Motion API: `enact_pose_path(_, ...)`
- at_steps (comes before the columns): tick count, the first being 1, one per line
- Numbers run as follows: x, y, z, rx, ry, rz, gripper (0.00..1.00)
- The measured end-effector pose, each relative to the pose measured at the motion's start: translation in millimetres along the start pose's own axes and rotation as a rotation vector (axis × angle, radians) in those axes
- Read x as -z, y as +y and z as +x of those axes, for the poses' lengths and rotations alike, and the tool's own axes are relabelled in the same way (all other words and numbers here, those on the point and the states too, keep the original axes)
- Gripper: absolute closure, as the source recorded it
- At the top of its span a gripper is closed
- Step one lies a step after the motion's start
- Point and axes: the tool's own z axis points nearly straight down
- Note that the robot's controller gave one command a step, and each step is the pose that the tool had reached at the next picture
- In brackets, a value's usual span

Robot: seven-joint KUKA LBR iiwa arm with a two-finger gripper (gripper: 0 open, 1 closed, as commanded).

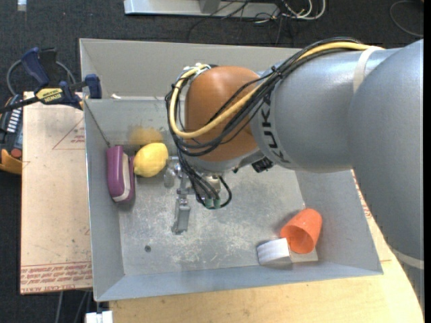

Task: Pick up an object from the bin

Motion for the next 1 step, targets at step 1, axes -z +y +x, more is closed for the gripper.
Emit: enact_pose_path(1, 4.7, -1.2, -1.8, -0.004, -0.007, -0.001, 0.00)
